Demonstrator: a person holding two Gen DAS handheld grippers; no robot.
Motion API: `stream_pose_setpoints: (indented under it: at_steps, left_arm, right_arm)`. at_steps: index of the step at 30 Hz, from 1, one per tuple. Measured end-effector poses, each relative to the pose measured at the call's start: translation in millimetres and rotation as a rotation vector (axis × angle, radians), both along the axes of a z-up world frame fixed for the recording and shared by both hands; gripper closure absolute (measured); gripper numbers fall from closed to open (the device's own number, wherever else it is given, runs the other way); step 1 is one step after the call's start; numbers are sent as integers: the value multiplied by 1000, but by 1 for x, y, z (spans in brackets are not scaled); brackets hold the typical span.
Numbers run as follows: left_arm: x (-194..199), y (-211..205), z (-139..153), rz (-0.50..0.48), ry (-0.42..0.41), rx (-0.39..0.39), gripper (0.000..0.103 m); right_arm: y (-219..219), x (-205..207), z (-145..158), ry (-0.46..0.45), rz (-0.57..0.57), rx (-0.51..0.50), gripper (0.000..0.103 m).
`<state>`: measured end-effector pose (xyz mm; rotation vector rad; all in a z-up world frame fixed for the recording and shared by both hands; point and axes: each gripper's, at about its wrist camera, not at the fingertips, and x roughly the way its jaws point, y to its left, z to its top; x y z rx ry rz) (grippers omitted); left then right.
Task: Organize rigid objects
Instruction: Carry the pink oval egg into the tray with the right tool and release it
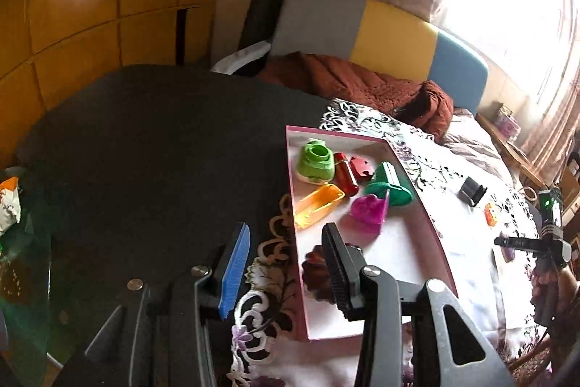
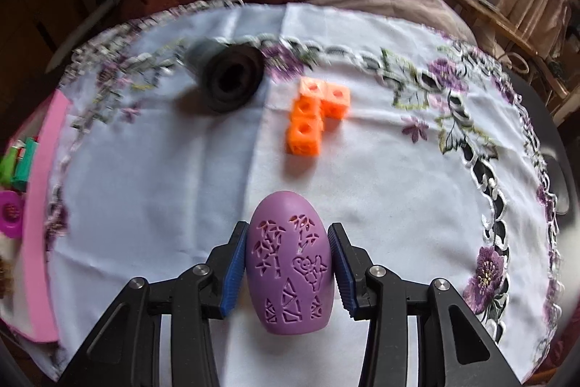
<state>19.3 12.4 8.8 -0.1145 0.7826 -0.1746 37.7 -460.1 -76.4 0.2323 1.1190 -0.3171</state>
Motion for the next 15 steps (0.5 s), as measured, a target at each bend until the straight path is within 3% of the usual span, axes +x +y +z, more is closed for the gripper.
stream_pose_setpoints:
  at_steps: [8, 15]
  left_arm:
    - [0, -5, -8, -22, 24, -8, 61]
    - [1, -3, -10, -24, 32, -13, 61]
  right_arm:
    - [64, 0, 34, -100, 158, 80, 59]
    - [148, 12, 59, -185, 328, 194, 59]
